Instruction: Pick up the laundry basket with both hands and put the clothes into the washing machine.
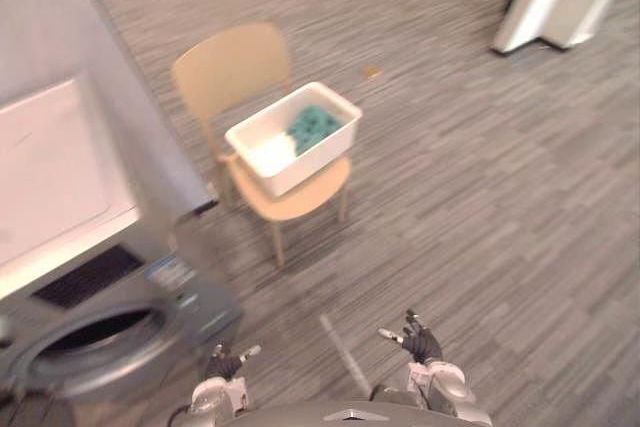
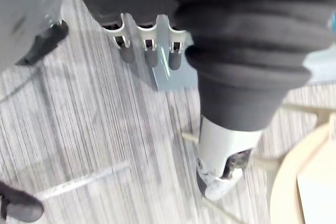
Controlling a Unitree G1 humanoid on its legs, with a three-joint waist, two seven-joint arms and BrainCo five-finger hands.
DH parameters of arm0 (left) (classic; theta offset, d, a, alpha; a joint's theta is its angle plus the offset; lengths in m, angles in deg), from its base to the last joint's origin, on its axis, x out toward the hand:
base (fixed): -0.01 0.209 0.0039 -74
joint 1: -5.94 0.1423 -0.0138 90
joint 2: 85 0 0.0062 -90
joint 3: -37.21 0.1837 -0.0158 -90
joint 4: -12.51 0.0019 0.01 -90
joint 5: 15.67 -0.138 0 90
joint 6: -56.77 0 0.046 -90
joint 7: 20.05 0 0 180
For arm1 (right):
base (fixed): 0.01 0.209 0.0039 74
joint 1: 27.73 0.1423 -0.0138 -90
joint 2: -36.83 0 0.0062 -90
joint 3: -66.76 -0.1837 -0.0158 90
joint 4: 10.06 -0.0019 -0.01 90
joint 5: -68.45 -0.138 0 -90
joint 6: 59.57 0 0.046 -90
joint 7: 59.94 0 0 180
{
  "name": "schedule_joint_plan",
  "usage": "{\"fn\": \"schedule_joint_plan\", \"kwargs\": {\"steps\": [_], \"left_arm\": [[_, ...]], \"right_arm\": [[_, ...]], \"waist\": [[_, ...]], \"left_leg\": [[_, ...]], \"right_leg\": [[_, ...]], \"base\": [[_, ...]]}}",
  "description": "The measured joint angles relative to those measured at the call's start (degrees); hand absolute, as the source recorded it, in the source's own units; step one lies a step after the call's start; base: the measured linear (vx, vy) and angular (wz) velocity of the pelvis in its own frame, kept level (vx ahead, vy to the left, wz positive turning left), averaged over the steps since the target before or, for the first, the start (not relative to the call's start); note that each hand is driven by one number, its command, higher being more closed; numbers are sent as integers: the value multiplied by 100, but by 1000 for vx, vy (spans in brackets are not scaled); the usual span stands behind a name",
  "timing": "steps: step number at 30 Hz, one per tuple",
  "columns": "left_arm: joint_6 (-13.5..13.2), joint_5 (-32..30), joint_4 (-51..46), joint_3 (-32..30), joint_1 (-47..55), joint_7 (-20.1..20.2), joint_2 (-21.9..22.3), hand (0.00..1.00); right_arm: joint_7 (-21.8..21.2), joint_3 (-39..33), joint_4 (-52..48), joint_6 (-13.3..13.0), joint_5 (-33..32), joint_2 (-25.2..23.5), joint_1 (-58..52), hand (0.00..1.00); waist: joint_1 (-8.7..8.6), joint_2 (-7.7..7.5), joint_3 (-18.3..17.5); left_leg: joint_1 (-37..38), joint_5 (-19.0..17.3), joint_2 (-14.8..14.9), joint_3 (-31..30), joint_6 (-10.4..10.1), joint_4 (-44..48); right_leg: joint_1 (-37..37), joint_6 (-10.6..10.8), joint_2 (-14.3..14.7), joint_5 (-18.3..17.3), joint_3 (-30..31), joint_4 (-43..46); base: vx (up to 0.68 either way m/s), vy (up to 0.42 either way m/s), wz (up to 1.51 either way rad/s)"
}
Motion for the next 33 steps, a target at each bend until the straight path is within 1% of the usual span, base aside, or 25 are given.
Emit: {"fn": "schedule_joint_plan", "kwargs": {"steps": [1, 2, 4, 6, 7, 8, 10, 11, 12, 14, 15, 16, 17, 18, 19, 20, 22, 23, 25, 26, 28, 29, 30, 31, 33], "left_arm": [[-12, 47, -13, 15, -1, -2, -29, 0], [-41, 154, -74, 99, 6, -5, -115, 0], [-112, 242, -144, 252, 16, -4, -174, 0], [-115, 264, -225, 371, 34, 4, -227, 0], [-110, 264, -229, 381, 42, 7, -305, 0], [-110, 264, -229, 384, 35, 7, -313, 0], [-91, 265, -212, 277, 63, 16, -414, 0], [-83, 329, -236, 144, 67, 1, -362, 0], [-83, 362, -266, 143, 261, -2, -361, 0], [-86, 426, -296, 80, 393, -11, -349, 0], [-86, 427, -295, 65, 427, -13, -381, 0], [-79, 425, -272, 64, 452, -13, -427, 0], [-73, 425, -270, 68, 466, -11, -457, 0], [-50, 423, -266, 94, 475, -8, -525, 0], [-13, 392, -266, 173, 514, 0, -566, 0], [-4, 349, -270, 180, 519, 6, -570, 0], [59, 242, -268, 209, 515, 6, -536, 0], [94, 239, -263, 314, 438, 1, -507, 0], [104, 229, -263, 458, 426, 7, -492, 0], [106, 151, -264, 534, 410, 7, -457, 0], [108, 59, -256, 614, 410, 8, -448, 0], [106, 11, -261, 629, 415, 8, -460, 0], [108, 9, -201, 616, 411, 0, -514, 0], [141, 8, -62, 632, 365, 7, -369, 0], [138, -103, -46, 634, 357, 9, -196, 0]], "right_arm": [[-17, 46, -8, -28, -12, -39, 47, 0], [-27, 34, -8, -50, -18, -145, 80, 0], [-40, 39, -82, -53, -99, -189, 71, 0], [-37, 101, -365, -66, -124, -204, 88, 0], [-40, 279, -657, -92, -126, -201, 90, 0], [-40, 355, -813, -114, -126, -207, 114, 0], [-40, 695, -1029, -171, -262, -373, 470, 0], [-39, 793, -1011, -173, -318, -383, 560, 0], [-46, 905, -1021, -173, -342, -363, 646, 0], [-70, 970, -969, -173, -348, -423, 655, 0], [-98, 1027, -967, -173, -340, -481, 661, 0], [-167, 1027, -967, -173, -333, -574, 626, 0], [-179, 1025, -968, -173, -324, -619, 579, 0], [-187, 1023, -980, -167, -312, -667, 441, 0], [-189, 998, -1060, -152, -262, -648, 256, 0], [-189, 957, -1137, -143, -234, -636, 175, 0], [-184, 801, -1380, -143, -224, -573, 69, 0], [-170, 601, -1551, -144, -224, -570, 77, 0], [-140, 450, -1604, -153, -225, -556, 119, 0], [-83, 317, -1607, -153, -224, -542, 152, 0], [117, 172, -1626, -152, -223, -551, 151, 0], [251, 113, -1756, -150, -223, -552, 145, 0], [337, 29, -1954, -144, -170, -583, 132, 0], [407, -73, -2049, -141, -64, -465, 154, 0], [522, -252, -2278, -130, 16, -344, 259, 0]], "waist": [[39, -27, 30], [149, -116, 88], [212, -123, 122], [375, -67, 126], [387, -20, 42], [382, -104, -5], [553, -90, 198], [586, -57, 174], [674, 77, 66], [666, -44, -20], [681, -105, -71], [619, -159, -84], [583, -203, -84], [528, -313, -66], [431, -290, -62], [401, -312, -70], [298, -318, -91], [261, -272, -94], [203, -184, -74], [169, -91, -23], [139, -107, -31], [122, -163, -45], [105, -197, -55], [160, 79, -60], [185, 290, -116]], "left_leg": [[-64, -291, -365, -606, -59, 15], [-174, -662, -1054, -1431, -99, -1], [-575, -788, -1796, -1825, -95, -123], [-739, -658, -1991, -1778, 197, -329], [-677, -663, -2082, -1691, 123, -555], [-677, -657, -2060, -1653, 121, -506], [-1454, -724, -1663, -1414, -44, 1237], [-1491, -898, -1799, -1517, -45, 858], [-1321, -947, -1908, -1558, 508, 347], [-1094, -1097, -2086, -1485, 514, 225], [-912, -1158, -2176, -1429, 571, 146], [-740, -1213, -2236, -1441, 611, 124], [-618, -1234, -2294, -1488, 621, 81], [-241, -1229, -2460, -1607, 622, -173], [89, -1210, -2568, -1797, 640, -424], [245, -1209, -2598, -1864, 640, -521], [583, -1179, -2602, -2128, 588, -840], [730, -1128, -2537, -2315, 502, -1064], [774, -1091, -2384, -2446, 440, -1158], [869, -1050, -2196, -2592, 369, -1229], [972, -1029, -2046, -2797, 303, -1260], [1063, -1096, -2001, -2955, 153, -1263], [1208, -1269, -1917, -3138, -154, -1263], [1268, -1297, -1656, -3258, -203, -1256], [1266, -974, -1458, -3542, -310, -1163]], "right_leg": [[-2, -31, 49, -13, 194, 1], [59, -45, 88, -18, 489, -22], [276, -51, 157, -25, 727, -120], [321, 17, 269, -63, 1001, -178], [335, 22, 288, -40, 1080, -341], [336, 25, 308, -6, 1105, -412], [621, -34, 385, 201, 1274, -830], [664, -10, 346, 164, 1291, -815], [640, 188, 355, -86, 1401, -599], [556, 346, 177, -368, 1459, 56], [15, 664, 46, -540, 1671, 1344], [-474, 1075, 3, -340, 1960, 2588], [-632, 1353, -23, -125, 2091, 3061], [-797, 1281, -154, 388, 2060, 3755], [-856, 1093, -346, 905, 1846, 4327], [-908, 995, -425, 852, 1741, 4621], [-1202, 414, -557, 95, 1212, 5136], [-1500, 220, -523, -372, 923, 4845], [-1635, 126, -367, -612, 839, 4131], [-1644, 124, -134, -667, 999, 3099], [-1637, 215, 67, -266, 1677, 1536], [-1532, 265, 69, 213, 2098, 593], [-1372, 581, 78, 1225, 2210, 241], [-1339, 491, 302, 986, 2049, 450], [-1415, 305, 432, 575, 1844, 990]], "base": [[64, -102, -175], [99, -109, -132], [129, -86, -99], [113, 16, -75], [198, 15, -50], [222, 27, -22], [212, 148, -25], [195, 214, -39], [213, 160, -20], [275, 145, -4], [313, 118, 15], [315, 105, 25], [334, 52, 49], [352, 14, 70], [355, 2, 73], [335, -37, 77], [367, -130, 63], [301, -148, 51], [282, -190, 50], [392, -319, 68], [370, -341, 70], [410, -437, 72], [456, -488, 66], [350, -392, 41], [289, -346, 27]]}}
